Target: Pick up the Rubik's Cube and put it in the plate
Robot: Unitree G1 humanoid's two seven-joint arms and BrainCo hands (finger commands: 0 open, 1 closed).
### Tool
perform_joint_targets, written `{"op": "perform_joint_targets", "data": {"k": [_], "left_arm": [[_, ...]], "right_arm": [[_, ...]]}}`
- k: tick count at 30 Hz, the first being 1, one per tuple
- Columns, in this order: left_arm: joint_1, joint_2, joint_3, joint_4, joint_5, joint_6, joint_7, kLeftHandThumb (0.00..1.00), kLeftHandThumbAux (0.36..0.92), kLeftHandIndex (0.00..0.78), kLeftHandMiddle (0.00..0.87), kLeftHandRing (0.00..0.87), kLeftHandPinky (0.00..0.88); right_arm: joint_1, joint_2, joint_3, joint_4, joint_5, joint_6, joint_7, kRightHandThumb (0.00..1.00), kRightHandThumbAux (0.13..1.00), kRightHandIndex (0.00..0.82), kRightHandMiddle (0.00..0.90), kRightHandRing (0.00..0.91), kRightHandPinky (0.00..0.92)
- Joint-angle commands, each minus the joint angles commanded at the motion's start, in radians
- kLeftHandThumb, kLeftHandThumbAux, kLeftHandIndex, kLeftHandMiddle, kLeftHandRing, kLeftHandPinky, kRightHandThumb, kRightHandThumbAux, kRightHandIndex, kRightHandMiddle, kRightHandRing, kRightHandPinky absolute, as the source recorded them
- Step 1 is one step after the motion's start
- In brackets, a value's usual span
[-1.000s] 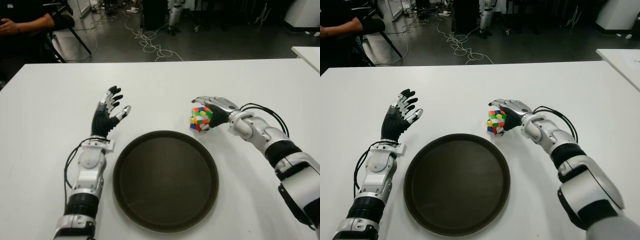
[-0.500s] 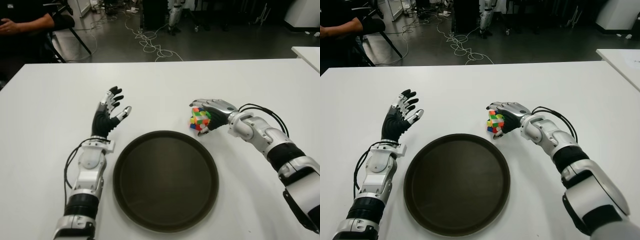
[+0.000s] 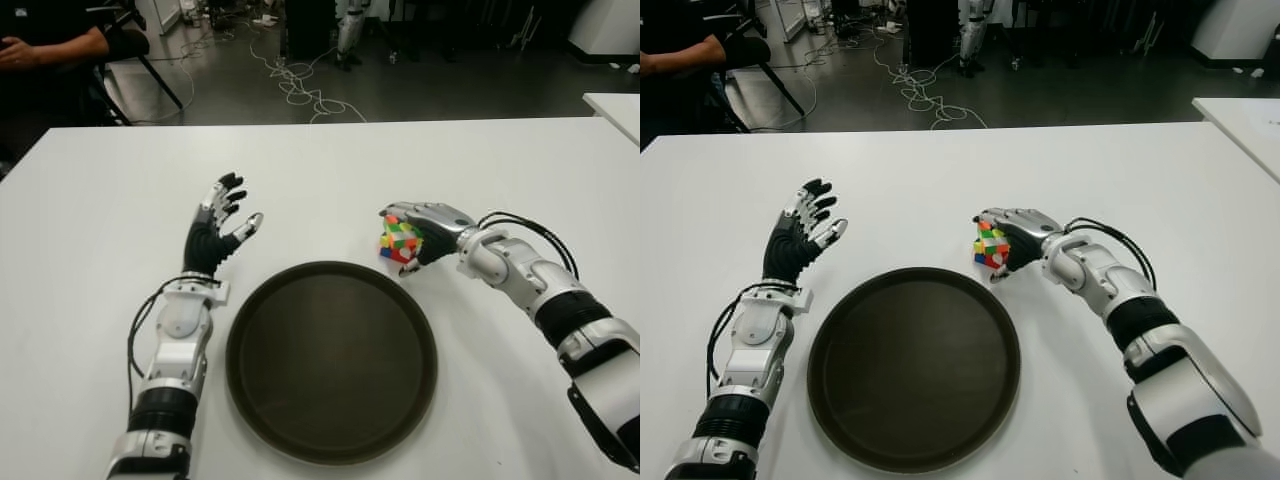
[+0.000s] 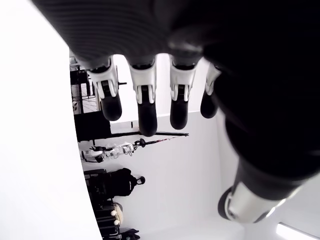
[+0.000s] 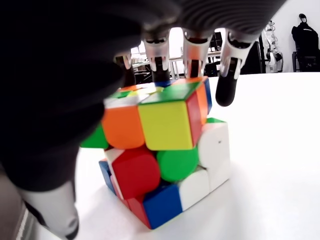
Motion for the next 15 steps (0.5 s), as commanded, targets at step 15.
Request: {"op": "perform_joint_targets", "data": {"k": [15], "left_arm": [[0.006,0.004,-0.006,-0.009,0.010,0.004,0.000,0.031,0.730,0.069,0.143,0.129,0.108]], "right_arm": [[-0.019,0.007,0.001,0.050,0.002,0.012,-0.018,0.000,0.768,0.089,0.135,0.183,0.219]]}}
